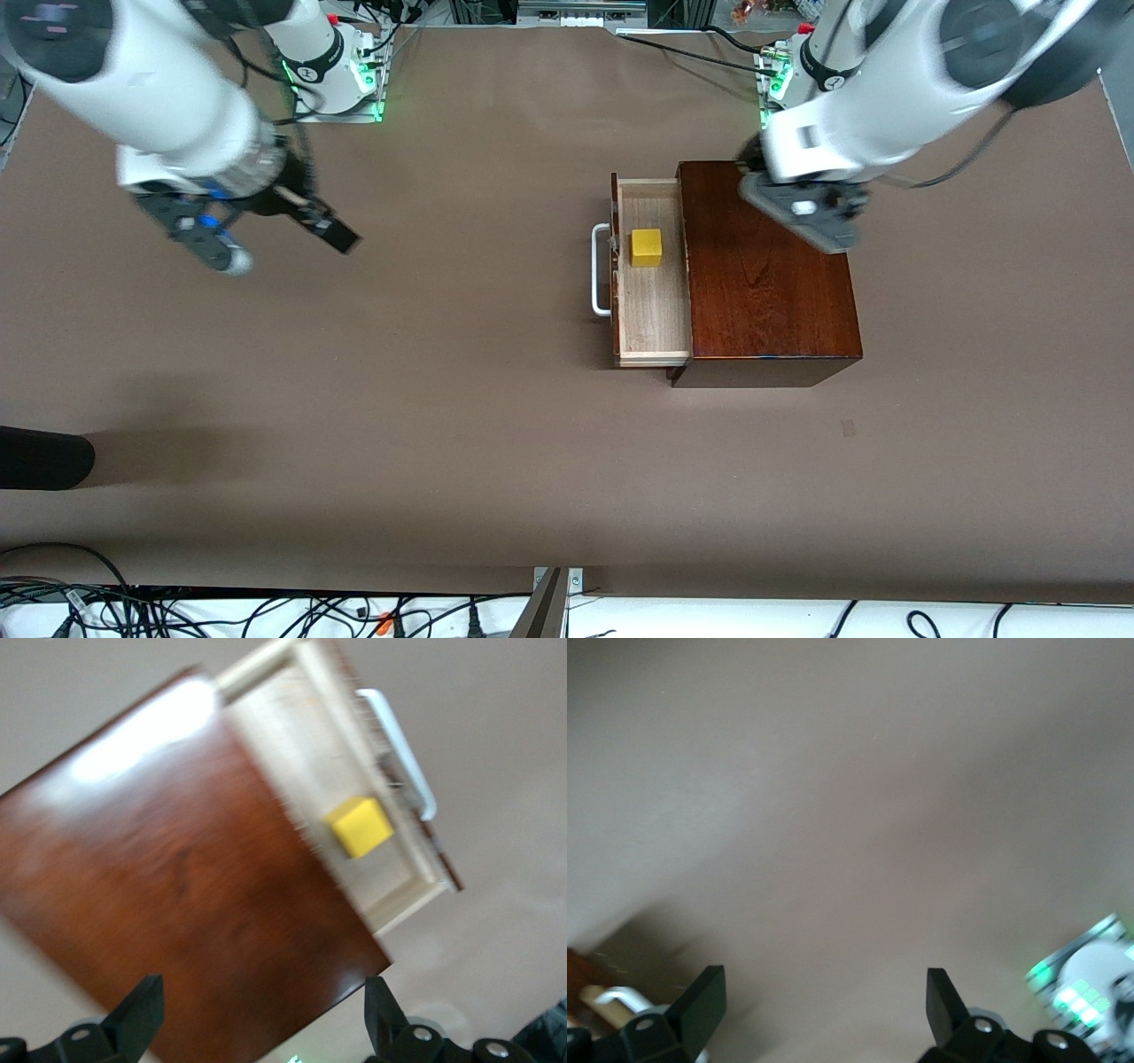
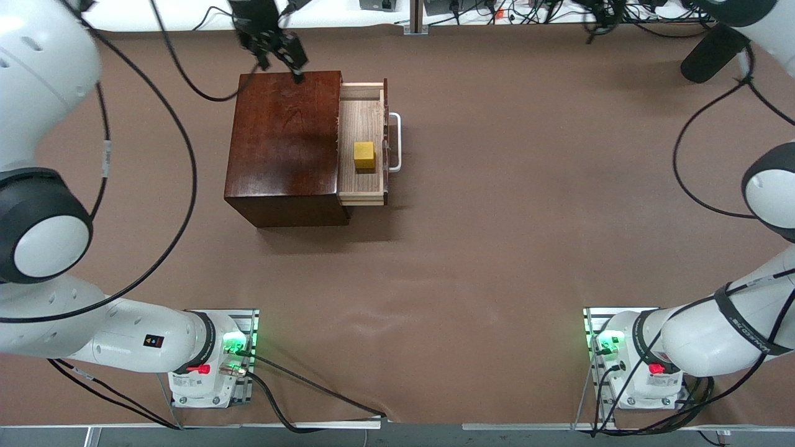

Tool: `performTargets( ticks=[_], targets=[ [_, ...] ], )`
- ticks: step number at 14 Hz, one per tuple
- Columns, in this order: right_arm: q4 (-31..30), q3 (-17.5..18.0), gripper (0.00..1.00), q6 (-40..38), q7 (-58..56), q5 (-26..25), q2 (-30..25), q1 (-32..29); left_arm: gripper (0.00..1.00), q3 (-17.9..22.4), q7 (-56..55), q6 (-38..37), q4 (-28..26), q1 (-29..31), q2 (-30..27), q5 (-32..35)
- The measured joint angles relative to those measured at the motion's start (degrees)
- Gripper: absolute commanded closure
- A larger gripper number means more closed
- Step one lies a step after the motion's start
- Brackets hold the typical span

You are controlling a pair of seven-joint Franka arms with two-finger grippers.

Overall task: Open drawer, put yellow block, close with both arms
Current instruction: 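Withdraw the right gripper while the left gripper moves toward the drawer, then push the drawer front into the box with the left gripper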

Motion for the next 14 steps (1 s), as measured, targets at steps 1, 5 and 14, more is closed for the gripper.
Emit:
performTargets(
  ticks=[1,5,14],
  targets=[
    [-2.2,-2.6,0.00,0.3,-6.3,0.0,-1.6,0.0,0.00,-2.6,1.8,0.9,1.6,-0.1,2.8,0.0],
    [-8.6,-9.4,0.00,3.2,-26.0,0.0,-5.9,-0.9,0.00,-7.2,8.6,8.1,6.1,-4.0,13.0,0.1],
    [-16.8,-5.8,0.00,9.1,-51.4,-2.4,-10.9,-15.9,0.00,-7.6,20.5,21.4,6.8,-18.3,23.2,14.5]
  ],
)
